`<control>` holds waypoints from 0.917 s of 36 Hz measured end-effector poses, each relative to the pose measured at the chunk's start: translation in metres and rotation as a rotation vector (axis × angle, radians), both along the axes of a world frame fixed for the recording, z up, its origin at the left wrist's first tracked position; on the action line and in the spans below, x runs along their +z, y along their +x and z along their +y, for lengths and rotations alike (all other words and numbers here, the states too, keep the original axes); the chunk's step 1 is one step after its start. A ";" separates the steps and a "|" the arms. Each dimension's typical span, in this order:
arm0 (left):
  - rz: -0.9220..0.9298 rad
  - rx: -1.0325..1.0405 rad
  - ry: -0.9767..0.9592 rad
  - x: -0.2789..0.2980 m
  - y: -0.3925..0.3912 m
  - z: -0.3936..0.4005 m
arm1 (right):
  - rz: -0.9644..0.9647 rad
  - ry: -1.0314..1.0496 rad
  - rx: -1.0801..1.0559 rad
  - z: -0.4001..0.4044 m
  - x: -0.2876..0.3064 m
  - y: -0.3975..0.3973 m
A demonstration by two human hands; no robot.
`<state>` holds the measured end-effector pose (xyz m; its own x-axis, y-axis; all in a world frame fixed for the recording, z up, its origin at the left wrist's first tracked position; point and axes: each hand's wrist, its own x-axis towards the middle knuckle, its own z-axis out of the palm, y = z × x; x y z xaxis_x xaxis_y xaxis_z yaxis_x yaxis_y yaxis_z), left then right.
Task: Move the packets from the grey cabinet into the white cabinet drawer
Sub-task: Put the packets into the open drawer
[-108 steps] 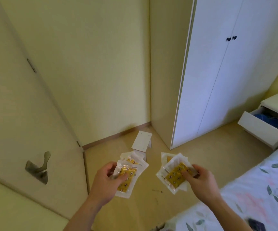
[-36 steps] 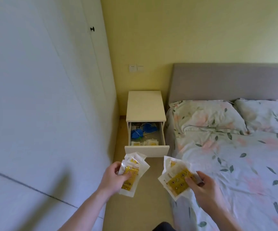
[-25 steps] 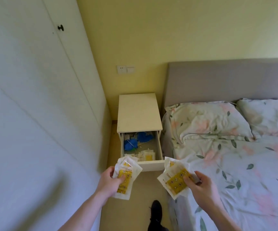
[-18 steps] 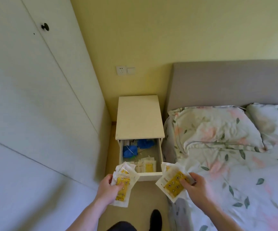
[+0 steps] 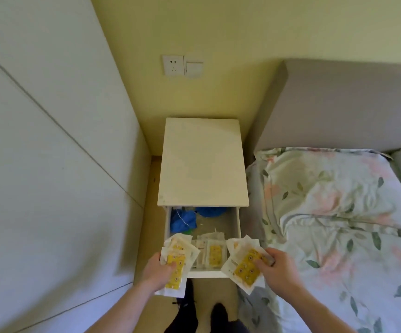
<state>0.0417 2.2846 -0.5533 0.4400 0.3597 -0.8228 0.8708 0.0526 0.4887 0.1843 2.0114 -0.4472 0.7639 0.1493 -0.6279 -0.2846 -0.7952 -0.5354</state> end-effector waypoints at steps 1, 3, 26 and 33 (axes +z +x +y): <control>0.018 -0.003 0.002 -0.015 0.008 0.005 | 0.001 -0.008 0.010 0.007 -0.014 0.008; 0.052 -0.003 0.001 -0.044 0.019 0.013 | 0.027 -0.044 0.049 0.020 -0.041 0.021; 0.239 -0.254 0.206 -0.249 0.079 -0.001 | 0.330 -0.181 0.475 0.082 -0.339 0.079; 0.267 -0.299 0.359 -0.261 0.080 -0.009 | 0.315 -0.241 0.492 0.081 -0.363 0.078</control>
